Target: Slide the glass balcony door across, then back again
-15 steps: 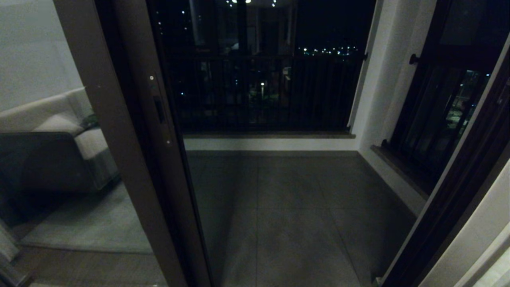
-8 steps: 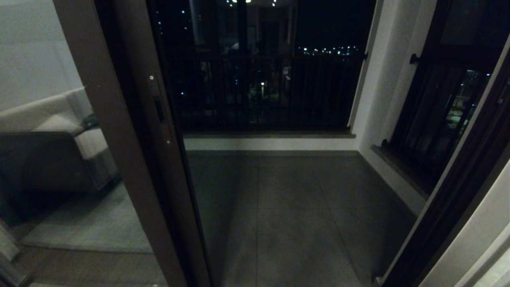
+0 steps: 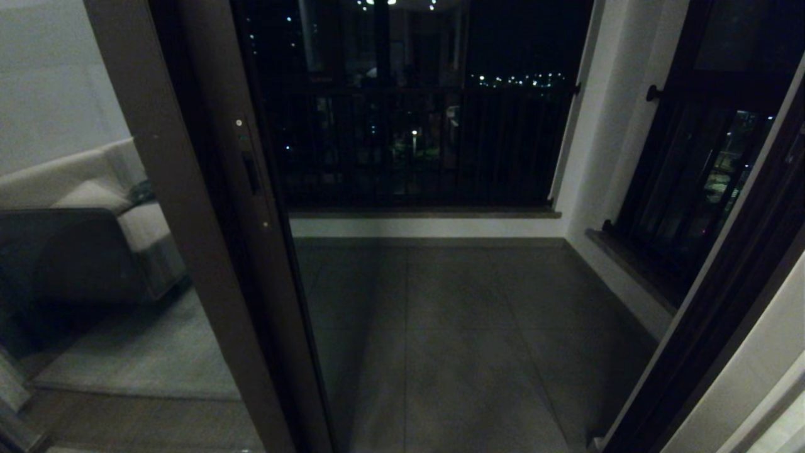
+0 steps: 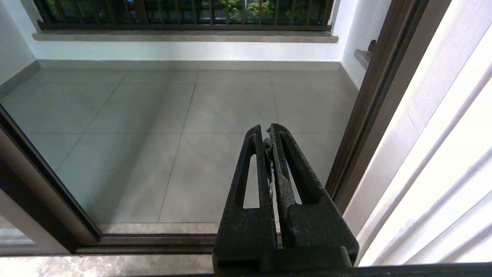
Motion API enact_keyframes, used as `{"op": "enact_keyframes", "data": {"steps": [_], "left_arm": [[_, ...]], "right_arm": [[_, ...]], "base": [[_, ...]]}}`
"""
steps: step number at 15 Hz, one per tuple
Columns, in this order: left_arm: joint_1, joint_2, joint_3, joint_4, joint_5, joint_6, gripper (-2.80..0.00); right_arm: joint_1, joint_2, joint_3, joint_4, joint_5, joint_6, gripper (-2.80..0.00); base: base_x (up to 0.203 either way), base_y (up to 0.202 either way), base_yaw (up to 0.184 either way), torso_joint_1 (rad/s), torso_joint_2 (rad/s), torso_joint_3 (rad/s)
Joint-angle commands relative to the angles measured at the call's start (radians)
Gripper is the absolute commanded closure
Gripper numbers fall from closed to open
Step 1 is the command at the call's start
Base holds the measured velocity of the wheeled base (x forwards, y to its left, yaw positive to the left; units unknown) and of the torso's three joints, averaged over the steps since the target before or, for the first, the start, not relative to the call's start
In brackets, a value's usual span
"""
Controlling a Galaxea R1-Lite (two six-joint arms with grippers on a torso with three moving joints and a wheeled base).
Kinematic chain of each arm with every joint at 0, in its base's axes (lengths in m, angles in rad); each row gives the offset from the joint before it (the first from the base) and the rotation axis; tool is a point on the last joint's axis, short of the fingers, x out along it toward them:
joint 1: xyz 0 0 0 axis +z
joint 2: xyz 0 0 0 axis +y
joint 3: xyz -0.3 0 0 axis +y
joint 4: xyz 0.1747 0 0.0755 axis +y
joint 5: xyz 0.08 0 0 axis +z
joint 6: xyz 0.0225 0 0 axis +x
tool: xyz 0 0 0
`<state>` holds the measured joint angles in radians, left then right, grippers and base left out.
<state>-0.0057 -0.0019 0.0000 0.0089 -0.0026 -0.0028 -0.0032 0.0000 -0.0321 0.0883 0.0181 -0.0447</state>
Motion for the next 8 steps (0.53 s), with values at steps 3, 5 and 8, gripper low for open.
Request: {"op": "enact_keyframes", "data": {"steps": [3, 5, 8], "left_arm": [[0.0, 0.0, 0.0, -0.003, 0.0, 0.0, 0.0], [0.0, 0.0, 0.0, -0.003, 0.0, 0.0, 0.0], [0.0, 0.0, 0.0, -0.003, 0.0, 0.0, 0.0]], "right_arm": [[0.0, 0.002, -0.002, 0.001, -0.004, 0.008, 0.0], [0.0, 0.002, -0.001, 0.001, -0.004, 0.022, 0.0], [0.0, 0.002, -0.002, 0.001, -0.004, 0.022, 0.0]], "base": [[0.0, 0.0, 0.0, 0.0, 0.0, 0.0], [0.0, 0.0, 0.0, 0.0, 0.0, 0.0], [0.0, 0.0, 0.0, 0.0, 0.0, 0.0]]}}
